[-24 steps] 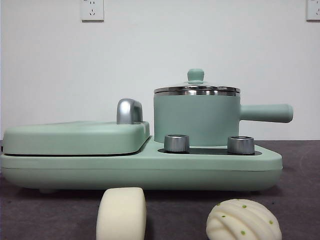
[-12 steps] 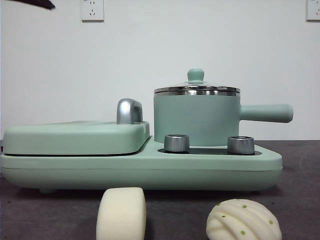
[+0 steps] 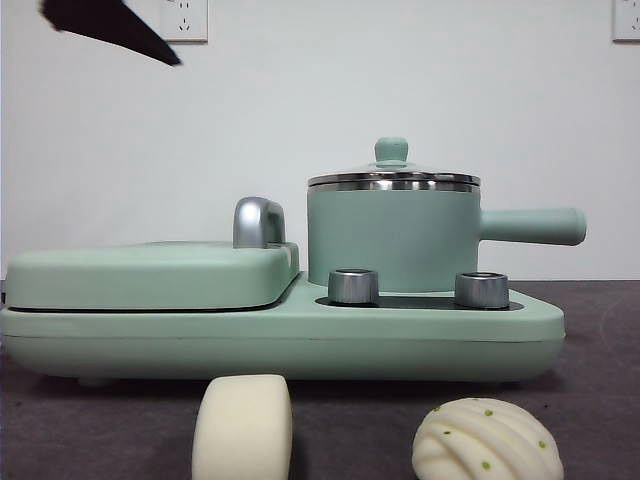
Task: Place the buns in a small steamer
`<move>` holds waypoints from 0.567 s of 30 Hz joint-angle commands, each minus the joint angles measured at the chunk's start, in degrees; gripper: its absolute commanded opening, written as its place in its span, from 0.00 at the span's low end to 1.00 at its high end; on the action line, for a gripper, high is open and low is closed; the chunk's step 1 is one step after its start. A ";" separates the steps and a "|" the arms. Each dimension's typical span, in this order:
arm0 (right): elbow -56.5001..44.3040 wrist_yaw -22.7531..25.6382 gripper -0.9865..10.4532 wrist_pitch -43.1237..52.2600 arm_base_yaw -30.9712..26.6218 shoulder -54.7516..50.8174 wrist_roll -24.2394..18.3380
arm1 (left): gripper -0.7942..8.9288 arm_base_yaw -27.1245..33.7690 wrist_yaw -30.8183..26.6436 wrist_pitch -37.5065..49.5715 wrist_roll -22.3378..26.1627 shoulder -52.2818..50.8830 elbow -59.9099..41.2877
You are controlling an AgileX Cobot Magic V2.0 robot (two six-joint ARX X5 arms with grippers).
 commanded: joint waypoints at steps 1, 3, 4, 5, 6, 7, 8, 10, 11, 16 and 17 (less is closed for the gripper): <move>0.98 -0.15 0.47 0.37 0.09 0.17 0.55 | 0.62 -1.75 -0.66 -3.41 3.28 6.05 6.95; 0.98 -0.15 0.47 0.37 0.09 0.17 0.55 | 0.62 -2.84 -1.31 -5.84 4.11 9.73 10.91; 0.98 -0.15 0.47 0.37 0.09 0.17 0.55 | 0.62 -3.45 -1.68 -7.32 4.50 11.72 13.14; 0.98 -0.15 0.47 0.37 0.09 0.17 0.55 | 0.62 -4.02 -2.10 -9.09 4.83 13.92 15.78; 0.98 -0.15 0.47 0.37 0.09 0.17 0.55 | 0.62 -4.42 -2.47 -10.34 5.11 15.43 17.64; 0.98 -0.15 0.47 0.37 0.09 0.17 0.55 | 0.62 -4.96 -3.15 -11.96 5.62 17.49 20.24; 0.98 -0.15 0.47 0.37 0.09 0.17 0.55 | 0.62 -5.49 -3.78 -13.88 6.14 19.58 23.08; 0.98 -0.15 0.47 0.37 0.09 0.17 0.55 | 0.62 -6.49 -5.60 -17.73 6.64 23.56 28.89; 0.98 -0.15 0.47 0.37 0.09 0.17 0.55 | 0.62 -6.99 -6.45 -19.41 6.62 25.49 31.76; 0.98 -0.15 0.47 0.37 0.09 0.17 0.52 | 0.62 -9.79 -9.97 -26.99 6.54 35.71 47.45; 0.98 -0.15 0.47 0.35 0.09 0.17 0.52 | 0.62 -10.19 -10.54 -27.02 6.27 36.98 49.29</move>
